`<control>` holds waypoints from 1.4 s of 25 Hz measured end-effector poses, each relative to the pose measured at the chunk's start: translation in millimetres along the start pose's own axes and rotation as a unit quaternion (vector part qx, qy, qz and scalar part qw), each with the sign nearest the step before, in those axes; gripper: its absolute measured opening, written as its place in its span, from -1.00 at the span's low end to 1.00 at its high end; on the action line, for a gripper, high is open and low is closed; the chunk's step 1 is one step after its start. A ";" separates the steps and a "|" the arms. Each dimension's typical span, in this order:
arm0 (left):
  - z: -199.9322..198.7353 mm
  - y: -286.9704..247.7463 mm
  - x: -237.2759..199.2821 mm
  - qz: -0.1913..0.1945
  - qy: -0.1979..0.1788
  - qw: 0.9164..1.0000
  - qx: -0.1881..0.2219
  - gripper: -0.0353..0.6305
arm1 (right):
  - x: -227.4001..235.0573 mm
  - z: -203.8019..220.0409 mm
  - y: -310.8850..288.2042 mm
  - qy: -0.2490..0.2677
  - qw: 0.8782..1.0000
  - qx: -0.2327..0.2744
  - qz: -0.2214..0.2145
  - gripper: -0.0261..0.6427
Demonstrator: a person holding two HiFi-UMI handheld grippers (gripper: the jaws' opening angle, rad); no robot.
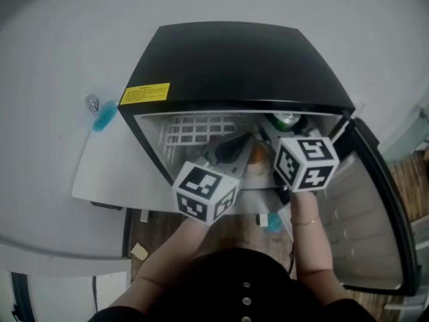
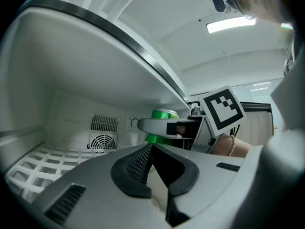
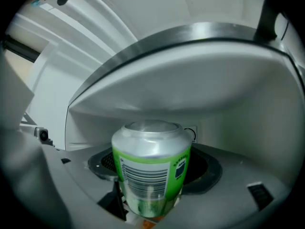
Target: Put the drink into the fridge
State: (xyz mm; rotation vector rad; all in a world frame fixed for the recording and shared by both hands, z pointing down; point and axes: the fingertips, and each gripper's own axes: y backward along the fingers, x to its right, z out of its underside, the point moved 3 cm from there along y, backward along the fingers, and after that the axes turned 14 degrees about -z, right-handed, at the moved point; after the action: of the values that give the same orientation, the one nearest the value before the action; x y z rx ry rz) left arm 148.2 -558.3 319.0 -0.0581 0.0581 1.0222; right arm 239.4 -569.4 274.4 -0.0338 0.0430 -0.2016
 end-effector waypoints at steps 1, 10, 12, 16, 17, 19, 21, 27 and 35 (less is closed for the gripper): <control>-0.7 -0.7 -0.4 0.000 -0.001 1.000 0.000 -0.88 | 1.1 -0.3 -2.3 0.000 1.000 -0.001 0.000 0.11; -2.3 -4.4 -6.9 -0.004 -0.003 1.000 0.000 -0.88 | 15.6 11.3 -16.5 -0.013 0.999 -0.031 0.012 0.11; -1.6 -4.9 -8.0 -0.005 -0.002 1.000 -0.001 -0.88 | 17.2 12.2 -18.1 -0.013 0.999 -0.035 0.015 0.11; -1.4 -5.1 -8.4 -0.007 0.000 1.000 -0.002 -0.88 | 19.9 11.9 -21.9 -0.010 0.999 -0.039 0.022 0.11; -1.4 -5.1 -8.4 -0.007 0.001 1.000 -0.002 -0.88 | 20.2 12.0 -22.9 -0.008 0.999 -0.040 0.023 0.11; -1.3 -6.0 -9.1 -0.008 0.002 1.000 -0.003 -0.88 | 19.9 12.3 -24.9 -0.004 0.999 -0.043 0.025 0.11; -0.5 -7.5 -9.6 -0.009 0.001 1.000 -0.005 -0.88 | 19.8 12.6 -25.6 -0.004 0.999 -0.042 0.025 0.11; 2.9 -10.9 -7.4 -0.009 0.005 1.000 -0.010 -0.88 | 19.0 14.4 -24.2 -0.008 0.999 -0.019 0.028 0.11; 4.1 -12.6 -6.7 -0.007 -0.001 1.000 -0.015 -0.88 | 18.5 11.8 -19.5 0.004 0.999 -0.010 0.037 0.11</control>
State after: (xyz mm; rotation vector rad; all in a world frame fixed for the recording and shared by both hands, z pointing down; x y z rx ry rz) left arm 155.5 -570.2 323.8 -0.0853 0.0394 1.0090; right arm 254.2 -591.8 286.1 -0.0522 0.0537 -0.1266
